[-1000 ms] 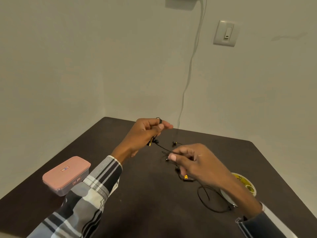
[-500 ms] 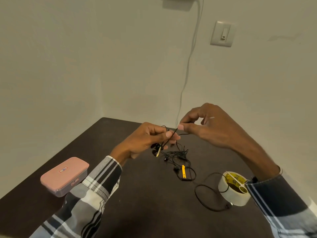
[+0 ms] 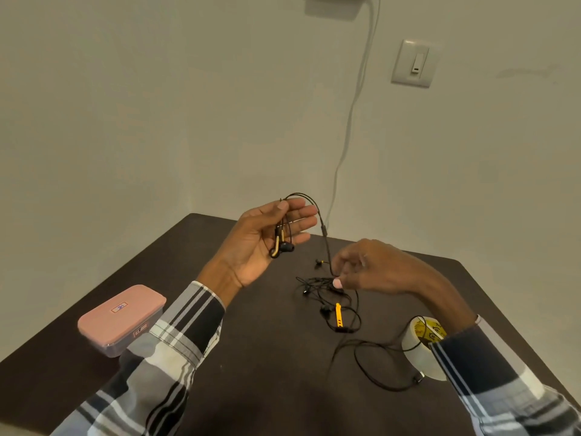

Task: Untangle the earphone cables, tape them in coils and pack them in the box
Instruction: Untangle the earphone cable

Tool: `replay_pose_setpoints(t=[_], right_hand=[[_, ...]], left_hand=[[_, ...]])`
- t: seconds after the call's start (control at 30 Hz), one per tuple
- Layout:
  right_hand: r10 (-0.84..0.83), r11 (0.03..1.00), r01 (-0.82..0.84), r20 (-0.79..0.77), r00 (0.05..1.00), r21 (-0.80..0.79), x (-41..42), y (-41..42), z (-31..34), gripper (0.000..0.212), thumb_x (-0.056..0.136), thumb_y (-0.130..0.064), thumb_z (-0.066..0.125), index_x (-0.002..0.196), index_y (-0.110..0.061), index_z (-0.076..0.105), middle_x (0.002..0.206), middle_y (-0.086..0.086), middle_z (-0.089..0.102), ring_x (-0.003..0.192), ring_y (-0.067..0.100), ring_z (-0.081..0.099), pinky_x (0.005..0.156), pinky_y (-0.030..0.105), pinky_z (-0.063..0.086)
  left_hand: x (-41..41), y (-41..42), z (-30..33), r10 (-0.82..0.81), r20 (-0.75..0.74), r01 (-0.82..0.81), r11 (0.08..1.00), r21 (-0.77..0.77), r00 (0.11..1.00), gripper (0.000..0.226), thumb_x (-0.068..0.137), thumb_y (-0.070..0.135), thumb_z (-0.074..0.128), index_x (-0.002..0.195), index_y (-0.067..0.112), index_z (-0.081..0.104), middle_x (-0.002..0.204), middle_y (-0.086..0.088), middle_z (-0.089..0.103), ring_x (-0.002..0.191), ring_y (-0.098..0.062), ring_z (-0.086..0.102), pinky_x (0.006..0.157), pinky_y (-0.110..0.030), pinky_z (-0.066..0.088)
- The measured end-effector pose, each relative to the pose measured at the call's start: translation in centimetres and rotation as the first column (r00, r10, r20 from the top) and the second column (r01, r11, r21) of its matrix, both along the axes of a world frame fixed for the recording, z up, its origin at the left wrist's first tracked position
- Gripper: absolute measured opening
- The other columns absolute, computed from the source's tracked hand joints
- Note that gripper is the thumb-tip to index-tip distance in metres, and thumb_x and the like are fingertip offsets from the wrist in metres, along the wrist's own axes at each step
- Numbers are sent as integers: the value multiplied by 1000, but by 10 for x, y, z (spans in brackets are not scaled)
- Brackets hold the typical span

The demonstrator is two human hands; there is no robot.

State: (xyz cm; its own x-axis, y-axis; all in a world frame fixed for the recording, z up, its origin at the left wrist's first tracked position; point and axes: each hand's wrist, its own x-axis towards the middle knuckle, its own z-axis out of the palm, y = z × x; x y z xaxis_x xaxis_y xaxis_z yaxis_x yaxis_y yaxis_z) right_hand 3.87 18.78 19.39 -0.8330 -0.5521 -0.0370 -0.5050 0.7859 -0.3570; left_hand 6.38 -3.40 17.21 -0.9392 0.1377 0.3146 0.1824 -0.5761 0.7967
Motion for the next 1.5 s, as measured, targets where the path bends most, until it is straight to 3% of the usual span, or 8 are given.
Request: replay_pose_setpoints(t=[0.13, 0.23, 0.43, 0.83, 1.17, 1.3, 1.4, 1.5], right_hand=[[56, 998, -51, 126, 990, -49, -7, -7, 7, 49, 86, 2, 67, 126, -24, 58, 106, -8, 71, 82, -3, 63, 76, 18, 47], [60, 998, -61, -40, 997, -34, -11, -8, 10, 55, 87, 8, 50, 133, -20, 57, 122, -4, 67, 102, 8, 63, 88, 32, 51], [-42, 716, 124, 135, 990, -687, 1, -21, 13, 32, 104, -33, 51, 134, -28, 60, 117, -10, 70, 108, 4, 66, 93, 34, 55], [-81, 584, 72, 31, 996, -809, 10, 1, 7, 16, 81, -28, 77, 89, -15, 81, 81, 8, 77, 76, 20, 73, 81, 31, 58], [-69, 899, 143, 188, 980, -413, -1, 30, -42, 6, 84, -25, 78, 89, -22, 82, 90, -10, 78, 89, 3, 72, 83, 24, 52], [-27, 972, 64, 168, 986, -225, -9, 24, -44, 49, 87, -20, 77, 134, -23, 61, 124, -8, 69, 120, 6, 61, 103, 29, 48], [72, 889, 32, 207, 976, -457, 1, 5, -24, 77, 89, -21, 73, 154, -31, 32, 148, -16, 48, 139, 2, 40, 101, 16, 36], [128, 690, 28, 161, 979, -723, 11, -21, -9, 77, 90, -25, 72, 154, -35, 30, 152, -17, 43, 140, -2, 37, 112, 31, 38]], left_hand=[[2, 5, 2, -30, -13, 30, 999, -42, 999, 27, 91, 18, 53, 108, 3, 67, 106, -14, 74, 93, -22, 73, 77, -33, 61], [2, 7, 4, -27, -25, 25, 994, -105, 999, 27, 90, 20, 55, 108, 4, 68, 109, -15, 73, 96, -23, 73, 75, -32, 60], [1, 8, 1, -35, -63, 17, 963, -269, 997, 30, 91, 22, 56, 110, 4, 69, 111, -18, 72, 101, -27, 71, 79, -33, 59], [-6, -1, 1, 49, -63, -63, 967, -245, 997, 28, 97, 12, 51, 116, -4, 64, 118, -19, 69, 113, -27, 66, 97, -35, 53], [1, -8, 20, -38, 10, 37, 998, 50, 999, 23, 88, 13, 53, 91, 5, 75, 77, -3, 66, 56, -8, 61, 58, -22, 57], [3, -5, 23, -166, -13, 165, 985, -41, 986, 23, 90, 14, 52, 93, 7, 73, 69, -1, 53, 47, -4, 43, 46, -16, 43], [4, 0, 27, -198, -6, 196, 973, -121, 980, 23, 90, 14, 51, 94, 5, 71, 67, -1, 51, 45, -5, 42, 43, -17, 43], [6, 6, 30, -243, 8, 240, 953, -185, 970, 24, 91, 14, 50, 95, 4, 71, 66, -2, 52, 43, -5, 44, 42, -17, 44]])
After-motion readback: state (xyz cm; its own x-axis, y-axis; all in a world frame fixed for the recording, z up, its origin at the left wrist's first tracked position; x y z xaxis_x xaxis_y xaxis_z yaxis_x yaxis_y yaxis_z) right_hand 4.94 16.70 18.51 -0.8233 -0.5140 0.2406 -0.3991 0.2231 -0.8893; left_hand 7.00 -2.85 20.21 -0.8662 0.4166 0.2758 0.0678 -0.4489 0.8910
